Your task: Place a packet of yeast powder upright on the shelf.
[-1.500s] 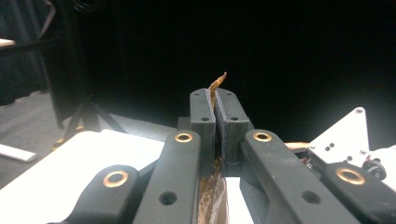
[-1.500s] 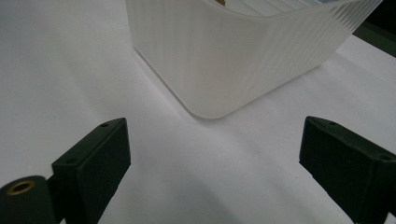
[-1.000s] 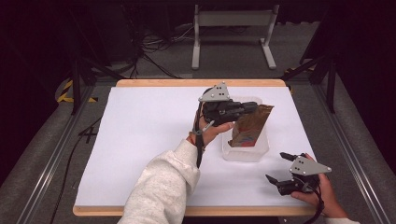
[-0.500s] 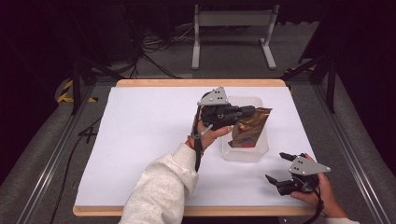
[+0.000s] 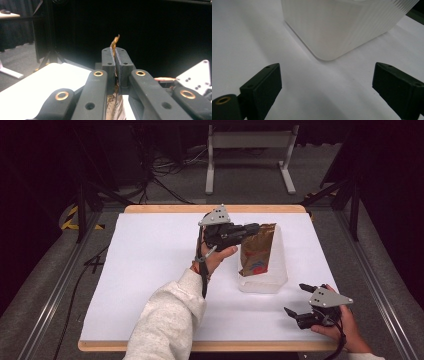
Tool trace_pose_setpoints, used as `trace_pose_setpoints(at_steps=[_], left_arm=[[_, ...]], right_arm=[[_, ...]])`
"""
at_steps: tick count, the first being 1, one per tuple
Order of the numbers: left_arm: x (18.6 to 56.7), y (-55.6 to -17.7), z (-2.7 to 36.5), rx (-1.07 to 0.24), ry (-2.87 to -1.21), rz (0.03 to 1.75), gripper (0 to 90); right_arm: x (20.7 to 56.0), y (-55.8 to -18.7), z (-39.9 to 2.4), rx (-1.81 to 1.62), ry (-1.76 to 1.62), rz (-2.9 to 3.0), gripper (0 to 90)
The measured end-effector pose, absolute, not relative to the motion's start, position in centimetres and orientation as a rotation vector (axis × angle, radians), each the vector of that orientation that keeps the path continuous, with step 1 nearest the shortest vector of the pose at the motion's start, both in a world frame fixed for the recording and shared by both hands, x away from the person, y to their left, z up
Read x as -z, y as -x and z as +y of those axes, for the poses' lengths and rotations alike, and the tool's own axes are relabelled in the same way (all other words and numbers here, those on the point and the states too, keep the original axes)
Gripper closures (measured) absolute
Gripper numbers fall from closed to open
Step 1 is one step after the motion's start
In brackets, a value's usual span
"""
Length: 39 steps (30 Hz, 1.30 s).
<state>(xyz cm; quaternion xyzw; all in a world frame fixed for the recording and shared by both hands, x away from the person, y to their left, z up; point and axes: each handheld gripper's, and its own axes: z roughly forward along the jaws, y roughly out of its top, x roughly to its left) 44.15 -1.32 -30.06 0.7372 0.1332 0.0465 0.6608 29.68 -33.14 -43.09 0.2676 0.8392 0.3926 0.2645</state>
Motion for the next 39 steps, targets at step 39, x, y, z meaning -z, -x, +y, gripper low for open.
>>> trace_pose_setpoints(at_steps=[39], left_arm=[[36.3, -43.4, -0.4, -0.017, -1.708, 0.339, 86.4]], right_arm=[[43.3, -29.7, -33.0, -1.054, -0.719, 2.282, 9.3]])
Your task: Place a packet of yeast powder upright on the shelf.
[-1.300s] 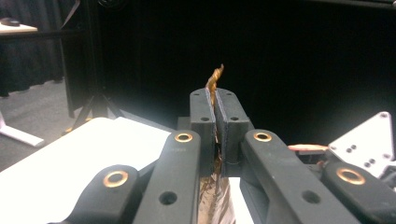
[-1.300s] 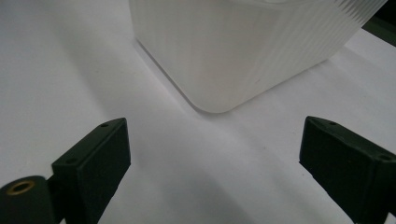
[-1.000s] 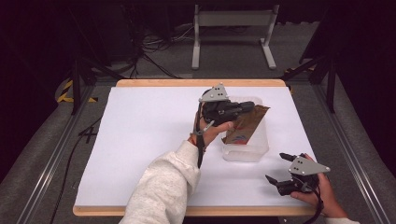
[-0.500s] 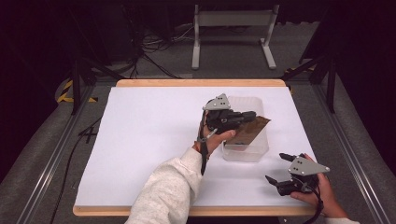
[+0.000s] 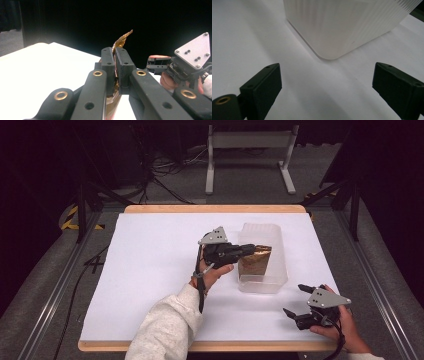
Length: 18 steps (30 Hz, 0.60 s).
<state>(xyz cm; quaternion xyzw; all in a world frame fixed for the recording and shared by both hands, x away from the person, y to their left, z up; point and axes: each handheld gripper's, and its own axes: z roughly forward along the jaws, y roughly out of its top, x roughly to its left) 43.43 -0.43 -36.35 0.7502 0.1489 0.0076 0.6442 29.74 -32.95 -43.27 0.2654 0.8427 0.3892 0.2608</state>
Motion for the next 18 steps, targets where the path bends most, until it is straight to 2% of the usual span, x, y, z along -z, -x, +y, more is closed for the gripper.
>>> trace_pose_setpoints(at_steps=[18], left_arm=[[36.14, -43.21, -0.92, -0.060, -1.733, 0.327, 86.1]], right_arm=[[43.29, -29.76, -33.00, -1.047, -0.714, 2.280, 9.3]])
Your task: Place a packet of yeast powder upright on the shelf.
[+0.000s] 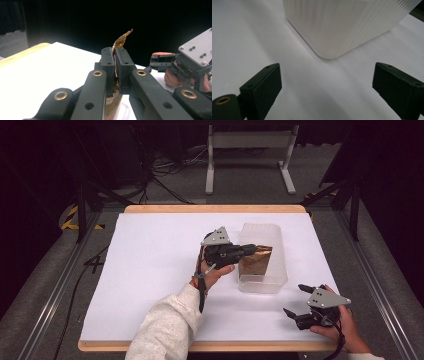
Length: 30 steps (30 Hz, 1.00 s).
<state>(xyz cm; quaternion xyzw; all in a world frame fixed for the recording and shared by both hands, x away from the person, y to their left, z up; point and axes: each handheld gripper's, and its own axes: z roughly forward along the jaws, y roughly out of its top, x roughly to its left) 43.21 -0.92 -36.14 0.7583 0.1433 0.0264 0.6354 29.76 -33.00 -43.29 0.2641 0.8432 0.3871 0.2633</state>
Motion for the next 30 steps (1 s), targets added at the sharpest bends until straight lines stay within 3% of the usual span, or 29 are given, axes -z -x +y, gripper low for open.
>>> trace_pose_setpoints(at_steps=[8, 15, 19, 27, 30], left_arm=[[35.4, -42.7, -1.0, -0.145, -1.792, 0.312, 81.2], [34.5, -42.3, -0.5, -0.200, -1.836, 0.286, 70.1], [33.9, -42.0, 0.1, -0.263, -1.866, 0.291, 61.2], [33.4, -40.9, 1.5, -0.415, -1.951, 0.338, 34.9], [33.3, -40.3, 2.1, -0.483, -1.995, 0.336, 30.2]], right_arm=[[43.3, -29.7, -33.0, -1.045, -0.720, 2.279, 9.3], [43.3, -29.7, -33.0, -1.045, -0.716, 2.281, 9.3], [43.2, -29.7, -33.0, -1.049, -0.720, 2.280, 9.2], [43.2, -29.7, -33.0, -1.051, -0.716, 2.273, 9.2], [43.1, -29.7, -33.0, -1.053, -0.716, 2.269, 9.3]])
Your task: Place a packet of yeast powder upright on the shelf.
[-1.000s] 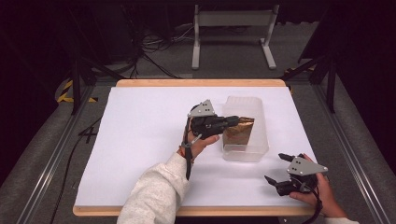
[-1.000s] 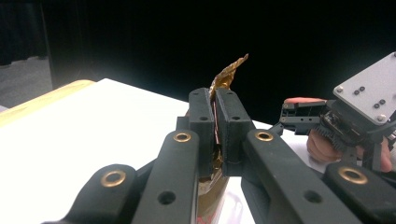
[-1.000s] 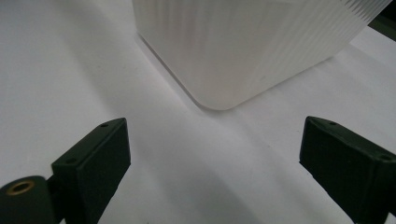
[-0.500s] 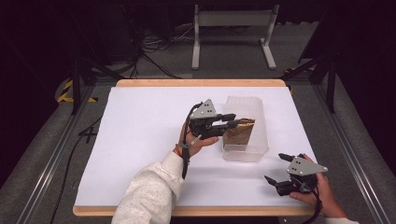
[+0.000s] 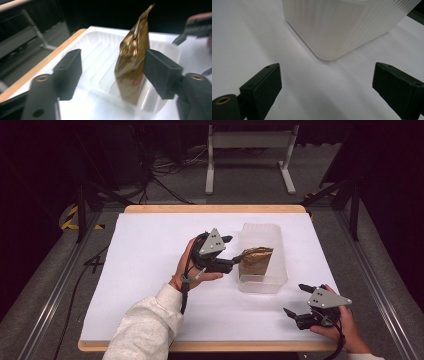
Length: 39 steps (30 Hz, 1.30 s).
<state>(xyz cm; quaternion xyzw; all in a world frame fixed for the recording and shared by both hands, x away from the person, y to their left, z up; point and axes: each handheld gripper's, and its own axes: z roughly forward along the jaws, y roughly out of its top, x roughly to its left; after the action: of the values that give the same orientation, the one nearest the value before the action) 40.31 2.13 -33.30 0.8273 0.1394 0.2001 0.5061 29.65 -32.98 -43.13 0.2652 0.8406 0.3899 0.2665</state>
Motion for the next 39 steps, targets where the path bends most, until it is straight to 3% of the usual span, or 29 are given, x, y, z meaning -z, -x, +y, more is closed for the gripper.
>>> trace_pose_setpoints(at_steps=[17, 39], left_arm=[[33.5, -38.3, 6.2, -0.610, -2.086, 0.363, 13.2], [37.3, -37.3, 12.8, -0.661, -2.140, 0.553, 6.4]], right_arm=[[43.3, -29.7, -32.8, -1.049, -0.711, 2.278, 9.3], [43.3, -29.6, -32.8, -1.047, -0.712, 2.277, 9.3]])
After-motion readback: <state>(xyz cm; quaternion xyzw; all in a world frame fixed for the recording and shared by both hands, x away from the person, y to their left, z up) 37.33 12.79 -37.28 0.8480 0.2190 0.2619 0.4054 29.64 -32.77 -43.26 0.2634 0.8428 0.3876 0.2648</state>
